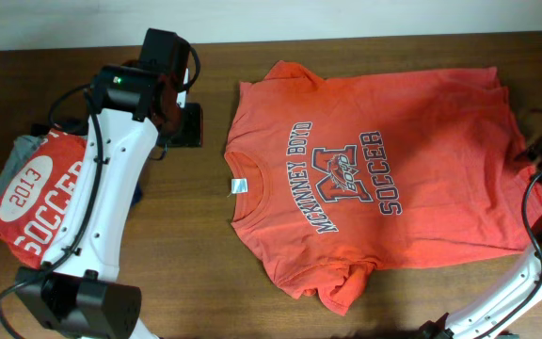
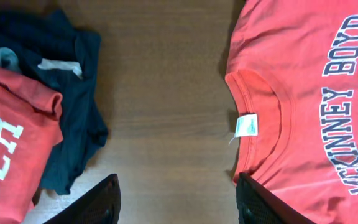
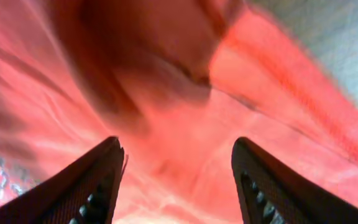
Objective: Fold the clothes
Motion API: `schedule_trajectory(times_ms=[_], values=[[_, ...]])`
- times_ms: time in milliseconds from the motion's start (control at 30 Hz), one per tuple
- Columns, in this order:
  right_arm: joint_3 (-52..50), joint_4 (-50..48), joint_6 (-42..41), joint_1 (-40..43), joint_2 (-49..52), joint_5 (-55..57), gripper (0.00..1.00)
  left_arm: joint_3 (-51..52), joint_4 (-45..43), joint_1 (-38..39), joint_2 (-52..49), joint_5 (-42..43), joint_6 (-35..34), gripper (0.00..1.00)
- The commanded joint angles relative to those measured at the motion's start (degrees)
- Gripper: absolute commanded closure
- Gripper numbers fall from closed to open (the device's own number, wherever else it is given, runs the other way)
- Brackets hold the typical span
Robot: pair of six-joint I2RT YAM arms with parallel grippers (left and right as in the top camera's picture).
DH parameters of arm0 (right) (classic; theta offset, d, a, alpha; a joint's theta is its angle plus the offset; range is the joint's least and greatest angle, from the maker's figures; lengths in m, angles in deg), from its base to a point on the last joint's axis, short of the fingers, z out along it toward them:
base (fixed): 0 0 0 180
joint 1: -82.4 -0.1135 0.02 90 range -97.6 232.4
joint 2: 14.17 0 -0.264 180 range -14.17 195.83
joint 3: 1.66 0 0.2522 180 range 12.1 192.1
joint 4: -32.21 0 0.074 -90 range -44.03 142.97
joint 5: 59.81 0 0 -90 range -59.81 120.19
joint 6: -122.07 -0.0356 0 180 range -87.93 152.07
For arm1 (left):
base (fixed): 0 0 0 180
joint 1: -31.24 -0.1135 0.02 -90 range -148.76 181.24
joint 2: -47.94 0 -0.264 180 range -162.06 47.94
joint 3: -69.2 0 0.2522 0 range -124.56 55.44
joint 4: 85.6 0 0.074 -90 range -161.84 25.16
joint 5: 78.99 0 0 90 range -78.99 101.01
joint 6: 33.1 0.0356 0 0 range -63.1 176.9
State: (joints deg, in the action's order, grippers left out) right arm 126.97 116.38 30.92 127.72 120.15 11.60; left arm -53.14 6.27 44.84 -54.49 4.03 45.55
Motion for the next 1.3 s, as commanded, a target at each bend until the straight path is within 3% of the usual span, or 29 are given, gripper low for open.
schedule_trajectory(times_ms=[0,167,467,767,1267], values=[[0.96,2.95,0.44,0.55,-1.22,4.70,0.43,0.17,-1.05,0.13,1.86,-1.07,2.25,0.40],[0.96,4.37,-8.70,0.61,-1.22,14.78,0.44,0.17,-2.93,0.13,1.86,-1.03,3.30,0.34],[0.83,2.25,-8.57,0.61,-1.16,16.26,0.42,0.17,-3.34,0.13,1.86,-1.03,3.74,0.34],[-0.57,-3.74,10.19,0.50,-0.72,3.56,0.42,0.17,-3.96,0.13,1.86,-1.01,3.72,0.34],[-0.98,-3.39,15.93,0.57,2.82,3.32,0.39,0.17,-4.37,0.13,1.84,-1.03,3.74,0.33]])
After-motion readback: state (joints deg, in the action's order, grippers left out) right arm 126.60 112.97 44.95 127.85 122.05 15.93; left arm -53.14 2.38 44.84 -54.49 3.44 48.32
